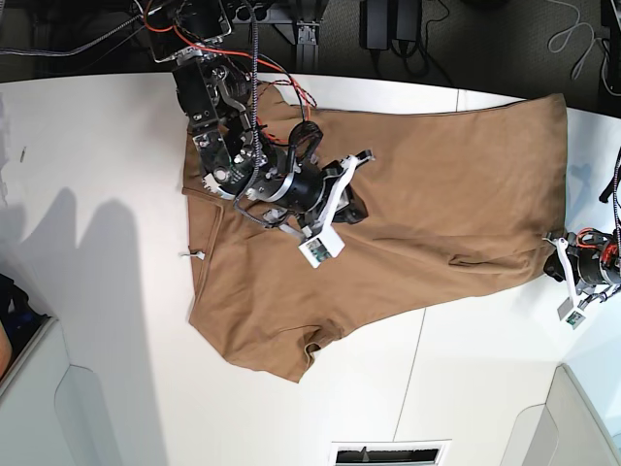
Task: Layout the t-shirt on the table in an organized manner, then fold the t-shirt properly
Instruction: 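Pull the shirt apart with both grippers to spread it flat, then drag the shirt collar with the right gripper away from the left gripper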
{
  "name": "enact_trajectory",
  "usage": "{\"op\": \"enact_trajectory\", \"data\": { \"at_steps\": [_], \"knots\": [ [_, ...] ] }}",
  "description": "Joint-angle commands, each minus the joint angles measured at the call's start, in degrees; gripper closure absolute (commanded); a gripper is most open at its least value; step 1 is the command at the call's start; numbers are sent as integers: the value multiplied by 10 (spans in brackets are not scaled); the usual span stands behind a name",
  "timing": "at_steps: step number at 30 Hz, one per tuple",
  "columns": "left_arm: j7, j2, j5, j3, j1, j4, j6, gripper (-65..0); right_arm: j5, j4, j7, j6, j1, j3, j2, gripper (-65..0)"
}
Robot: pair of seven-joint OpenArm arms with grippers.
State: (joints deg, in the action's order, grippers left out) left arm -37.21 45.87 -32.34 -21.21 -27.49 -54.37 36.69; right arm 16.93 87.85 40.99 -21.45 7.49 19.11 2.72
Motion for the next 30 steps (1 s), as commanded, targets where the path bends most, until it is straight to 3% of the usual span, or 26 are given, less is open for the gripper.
{"op": "enact_trajectory", "data": {
  "at_steps": [1, 3, 9, 12, 16, 20, 30],
  "knots": [
    [8, 13, -8, 5, -15, -6, 0, -64, 0, 10, -11, -4, 10, 7, 3, 0],
    [10, 12, -13, 5, -15, -6, 0, 0, -12, 9, -11, -4, 10, 21, 3, 0],
    [15, 12, -12, 5, 10, -1, 0, 0, -16, -1, -18, -4, 10, 31, 3, 0],
    [38, 4, 22, 5, 23, 23, -1, 0, -15, -17, -19, -4, 10, 31, 3, 0],
    [64, -16, 67, 5, 24, 68, -34, 0, -15, -29, -7, -6, 2, 31, 3, 0],
    [73, -27, 87, 5, 23, 77, -41, 0, -14, -29, 0, -29, -23, 31, 3, 0],
    [78, -41, 104, 5, -41, 77, -41, 0, -15, -28, 5, -30, -64, 31, -2, 0]
  ]
}}
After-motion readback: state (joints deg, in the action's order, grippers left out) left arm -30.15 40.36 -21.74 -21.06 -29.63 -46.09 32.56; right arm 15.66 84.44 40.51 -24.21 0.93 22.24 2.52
